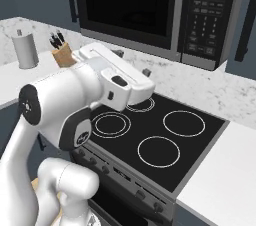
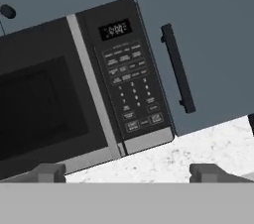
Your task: Pick the onion from the sink and place it in the bowl. Then pick the bowl and place it in the microwave. Then close the microwave door and press the start button.
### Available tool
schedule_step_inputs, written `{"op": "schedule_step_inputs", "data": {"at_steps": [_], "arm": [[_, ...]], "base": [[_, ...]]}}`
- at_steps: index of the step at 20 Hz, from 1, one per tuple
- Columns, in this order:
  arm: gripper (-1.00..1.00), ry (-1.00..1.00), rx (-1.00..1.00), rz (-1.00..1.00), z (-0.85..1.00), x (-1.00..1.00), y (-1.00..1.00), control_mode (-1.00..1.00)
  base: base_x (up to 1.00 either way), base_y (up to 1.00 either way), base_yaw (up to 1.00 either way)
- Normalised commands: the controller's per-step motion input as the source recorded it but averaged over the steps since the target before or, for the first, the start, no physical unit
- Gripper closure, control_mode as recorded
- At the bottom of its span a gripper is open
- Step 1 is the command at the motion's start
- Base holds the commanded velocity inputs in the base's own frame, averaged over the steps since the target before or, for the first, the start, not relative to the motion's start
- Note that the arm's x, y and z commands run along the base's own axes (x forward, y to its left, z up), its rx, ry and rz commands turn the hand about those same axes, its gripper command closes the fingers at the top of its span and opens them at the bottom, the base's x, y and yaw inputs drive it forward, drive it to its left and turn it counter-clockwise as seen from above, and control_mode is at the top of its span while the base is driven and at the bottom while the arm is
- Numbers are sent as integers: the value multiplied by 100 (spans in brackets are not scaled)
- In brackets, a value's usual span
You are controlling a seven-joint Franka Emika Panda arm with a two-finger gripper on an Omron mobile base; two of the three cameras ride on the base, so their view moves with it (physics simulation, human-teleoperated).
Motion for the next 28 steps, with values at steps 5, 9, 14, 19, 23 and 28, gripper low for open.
{"op": "schedule_step_inputs", "data": {"at_steps": [5, 9, 14, 19, 23, 28], "arm": [[-100, 18, -7, 0, 1, 3, 3, -100], [-100, 7, -1, 3, 1, 7, 2, -100], [-100, 12, -2, 0, 0, 51, 0, -100], [100, 9, -2, 0, 3, 62, 0, -100], [100, 0, 0, 0, 16, 20, -7, -100], [100, -2, 0, 0, 17, 13, -14, -100]], "base": [[0, 0, 0], [0, 0, 0], [0, 0, 0], [0, 0, 0], [0, 0, 0], [0, 0, 0]]}}
